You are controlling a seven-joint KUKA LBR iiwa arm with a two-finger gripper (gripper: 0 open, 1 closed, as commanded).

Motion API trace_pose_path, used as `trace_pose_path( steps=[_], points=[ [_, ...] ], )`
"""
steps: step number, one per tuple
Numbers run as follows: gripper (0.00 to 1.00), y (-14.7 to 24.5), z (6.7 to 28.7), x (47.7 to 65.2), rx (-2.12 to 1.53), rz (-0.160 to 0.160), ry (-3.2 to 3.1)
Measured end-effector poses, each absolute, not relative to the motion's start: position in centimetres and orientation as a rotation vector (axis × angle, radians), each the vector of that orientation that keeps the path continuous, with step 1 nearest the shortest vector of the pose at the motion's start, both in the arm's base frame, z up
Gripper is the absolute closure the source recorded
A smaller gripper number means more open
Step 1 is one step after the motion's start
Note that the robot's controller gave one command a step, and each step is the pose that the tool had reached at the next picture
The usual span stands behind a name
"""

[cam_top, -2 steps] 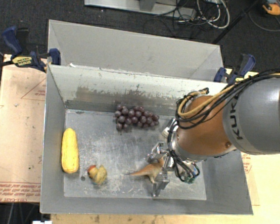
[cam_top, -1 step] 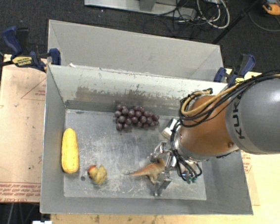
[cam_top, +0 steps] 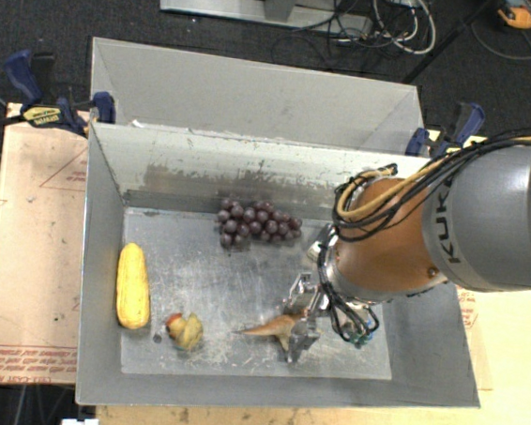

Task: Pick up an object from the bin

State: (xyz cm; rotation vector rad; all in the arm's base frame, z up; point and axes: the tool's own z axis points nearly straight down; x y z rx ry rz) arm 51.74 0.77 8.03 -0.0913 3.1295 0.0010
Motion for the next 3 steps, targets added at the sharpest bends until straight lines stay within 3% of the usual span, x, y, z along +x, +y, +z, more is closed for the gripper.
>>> trace_pose_path(
  steps=[2, 3],
  points=[
    [1.00, 0.8, 8.5, 51.6, -0.092, 0.001, 3.137],
    [1.00, 0.8, 10.4, 51.3, -0.092, 0.002, 3.148]
  ],
)
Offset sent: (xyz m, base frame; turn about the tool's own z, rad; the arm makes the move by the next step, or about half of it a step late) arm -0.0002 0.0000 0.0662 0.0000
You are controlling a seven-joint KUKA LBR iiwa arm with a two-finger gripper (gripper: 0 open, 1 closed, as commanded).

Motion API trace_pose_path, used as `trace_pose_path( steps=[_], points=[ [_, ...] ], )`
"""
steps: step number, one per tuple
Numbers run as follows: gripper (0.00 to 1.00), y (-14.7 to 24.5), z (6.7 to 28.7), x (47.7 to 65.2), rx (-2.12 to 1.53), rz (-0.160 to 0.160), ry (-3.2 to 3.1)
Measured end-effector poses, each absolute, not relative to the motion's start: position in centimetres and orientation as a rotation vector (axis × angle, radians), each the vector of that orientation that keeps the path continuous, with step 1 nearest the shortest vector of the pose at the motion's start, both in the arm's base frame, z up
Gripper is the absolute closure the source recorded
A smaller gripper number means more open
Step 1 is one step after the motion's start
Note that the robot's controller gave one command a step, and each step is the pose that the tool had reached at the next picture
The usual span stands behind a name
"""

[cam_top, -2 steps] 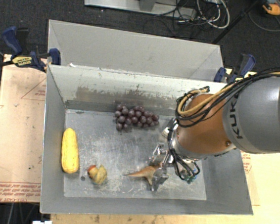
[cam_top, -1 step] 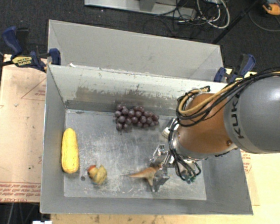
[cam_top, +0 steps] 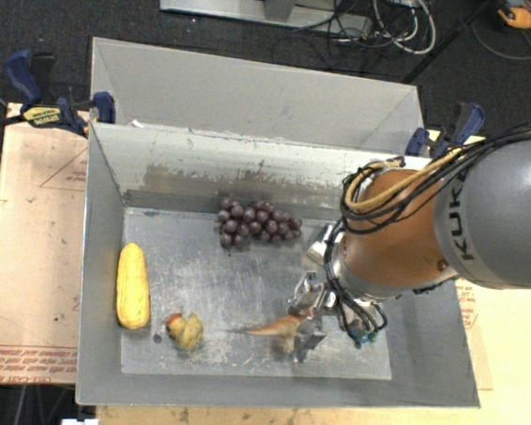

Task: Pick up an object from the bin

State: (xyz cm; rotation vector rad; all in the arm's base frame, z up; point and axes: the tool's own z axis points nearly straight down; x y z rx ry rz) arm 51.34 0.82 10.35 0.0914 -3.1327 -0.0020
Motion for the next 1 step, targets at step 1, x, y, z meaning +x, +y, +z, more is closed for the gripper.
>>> trace_pose_path(
  steps=[1],
  points=[
    [1.00, 0.84, 12.38, 51.53, 0.092, -0.002, -3.139]
  ],
)
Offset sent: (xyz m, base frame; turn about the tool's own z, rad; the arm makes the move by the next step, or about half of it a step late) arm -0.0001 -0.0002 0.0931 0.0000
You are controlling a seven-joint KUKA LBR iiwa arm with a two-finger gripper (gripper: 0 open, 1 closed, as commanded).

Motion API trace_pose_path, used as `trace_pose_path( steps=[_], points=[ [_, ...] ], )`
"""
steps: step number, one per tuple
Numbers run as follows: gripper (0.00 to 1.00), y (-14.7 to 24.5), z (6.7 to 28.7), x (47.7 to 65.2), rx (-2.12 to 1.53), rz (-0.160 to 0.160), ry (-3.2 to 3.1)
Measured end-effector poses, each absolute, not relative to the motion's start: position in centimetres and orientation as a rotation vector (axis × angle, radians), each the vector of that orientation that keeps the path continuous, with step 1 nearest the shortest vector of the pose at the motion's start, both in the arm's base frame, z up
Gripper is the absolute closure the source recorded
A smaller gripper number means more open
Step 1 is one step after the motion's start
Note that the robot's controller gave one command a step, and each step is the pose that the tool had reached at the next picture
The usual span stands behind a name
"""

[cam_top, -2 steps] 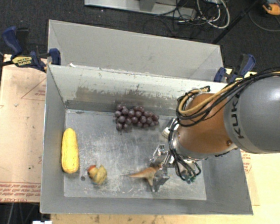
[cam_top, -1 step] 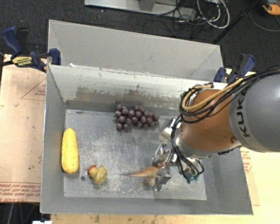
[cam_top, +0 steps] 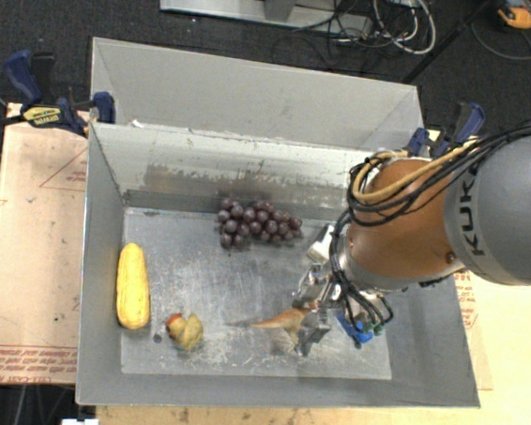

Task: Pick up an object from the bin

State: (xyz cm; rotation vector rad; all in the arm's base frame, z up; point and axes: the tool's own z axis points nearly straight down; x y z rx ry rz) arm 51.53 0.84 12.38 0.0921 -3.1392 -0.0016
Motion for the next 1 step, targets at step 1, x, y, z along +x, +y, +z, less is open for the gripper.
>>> trace_pose_path(
  steps=[1],
  points=[
    [1.00, 0.84, 13.64, 51.59, 0.092, -0.001, -3.142]
  ],
)
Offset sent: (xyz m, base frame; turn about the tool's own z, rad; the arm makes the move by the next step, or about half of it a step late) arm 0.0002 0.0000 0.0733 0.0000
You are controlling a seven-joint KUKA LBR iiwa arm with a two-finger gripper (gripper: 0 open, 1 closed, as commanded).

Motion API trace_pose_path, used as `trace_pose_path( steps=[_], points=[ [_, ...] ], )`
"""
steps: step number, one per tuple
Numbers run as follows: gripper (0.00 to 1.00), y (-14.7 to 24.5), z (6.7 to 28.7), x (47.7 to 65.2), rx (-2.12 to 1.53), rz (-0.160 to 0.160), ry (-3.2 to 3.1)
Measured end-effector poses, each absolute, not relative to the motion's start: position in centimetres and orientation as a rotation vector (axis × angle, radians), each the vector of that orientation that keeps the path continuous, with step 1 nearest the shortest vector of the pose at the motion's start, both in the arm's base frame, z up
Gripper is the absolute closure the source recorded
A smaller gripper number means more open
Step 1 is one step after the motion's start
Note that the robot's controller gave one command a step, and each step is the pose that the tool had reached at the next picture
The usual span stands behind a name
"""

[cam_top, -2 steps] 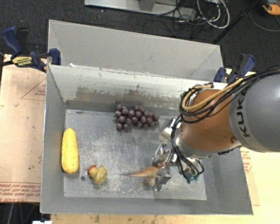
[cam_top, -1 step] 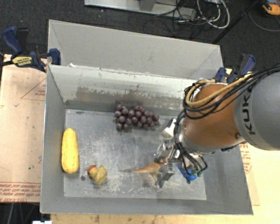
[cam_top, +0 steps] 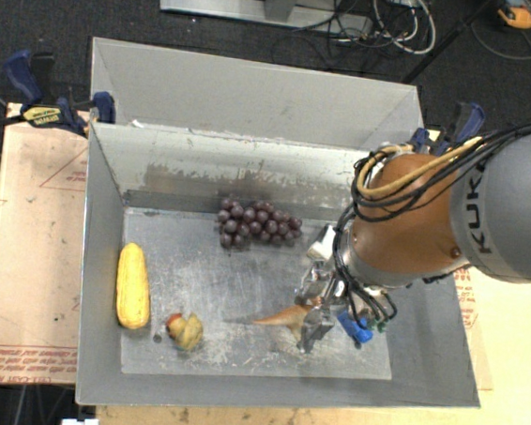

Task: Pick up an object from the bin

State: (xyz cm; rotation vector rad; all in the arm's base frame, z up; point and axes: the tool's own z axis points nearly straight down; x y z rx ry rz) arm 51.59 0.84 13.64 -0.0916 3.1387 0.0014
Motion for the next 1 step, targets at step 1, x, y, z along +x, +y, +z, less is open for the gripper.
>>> trace_pose_path(
  steps=[1],
  points=[
    [1.00, 0.87, 15.17, 51.46, -0.092, 0.002, 3.144]
  ],
)
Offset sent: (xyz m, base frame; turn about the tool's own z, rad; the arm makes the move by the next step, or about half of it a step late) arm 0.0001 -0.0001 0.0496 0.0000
